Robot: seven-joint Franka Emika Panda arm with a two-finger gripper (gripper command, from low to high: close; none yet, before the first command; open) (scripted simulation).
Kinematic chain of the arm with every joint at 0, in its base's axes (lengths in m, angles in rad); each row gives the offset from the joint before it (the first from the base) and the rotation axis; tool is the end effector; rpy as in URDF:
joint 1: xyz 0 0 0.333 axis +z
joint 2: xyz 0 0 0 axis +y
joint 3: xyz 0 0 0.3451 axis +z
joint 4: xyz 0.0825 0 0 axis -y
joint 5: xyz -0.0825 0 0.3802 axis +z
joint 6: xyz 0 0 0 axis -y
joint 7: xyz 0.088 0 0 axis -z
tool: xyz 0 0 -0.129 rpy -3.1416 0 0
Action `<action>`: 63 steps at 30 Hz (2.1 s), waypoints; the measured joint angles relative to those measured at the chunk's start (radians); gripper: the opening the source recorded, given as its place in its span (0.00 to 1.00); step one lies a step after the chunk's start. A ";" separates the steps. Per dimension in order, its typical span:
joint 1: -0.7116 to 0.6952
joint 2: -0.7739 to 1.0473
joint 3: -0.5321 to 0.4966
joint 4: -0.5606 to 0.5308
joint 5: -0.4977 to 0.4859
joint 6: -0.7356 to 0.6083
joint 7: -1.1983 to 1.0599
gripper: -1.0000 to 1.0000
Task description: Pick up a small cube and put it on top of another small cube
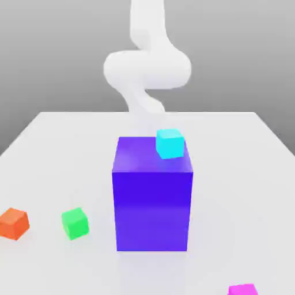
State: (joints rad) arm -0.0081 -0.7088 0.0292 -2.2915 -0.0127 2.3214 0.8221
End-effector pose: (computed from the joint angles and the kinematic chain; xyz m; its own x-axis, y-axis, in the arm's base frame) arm 0.3710 0.0116 0.6904 0.5135 -0.7105 0.4812 -0.5318 -0.7036 -0.4713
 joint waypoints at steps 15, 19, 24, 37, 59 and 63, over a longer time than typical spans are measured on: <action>-0.011 0.550 0.152 0.051 -0.119 0.129 0.164 0.50; 0.012 0.695 0.173 0.065 -0.153 0.163 0.209 0.50; 0.045 0.875 0.181 0.081 -0.179 0.207 0.254 0.50; 0.136 1.285 0.151 0.139 -0.222 0.389 0.326 0.00; -0.184 0.769 -0.074 -0.308 -0.071 0.327 0.469 0.00; -0.309 0.636 -0.139 -0.452 -0.057 0.345 0.548 0.00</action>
State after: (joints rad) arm -0.3169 -0.0729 -0.1096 -2.7439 -0.0702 2.6664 1.3697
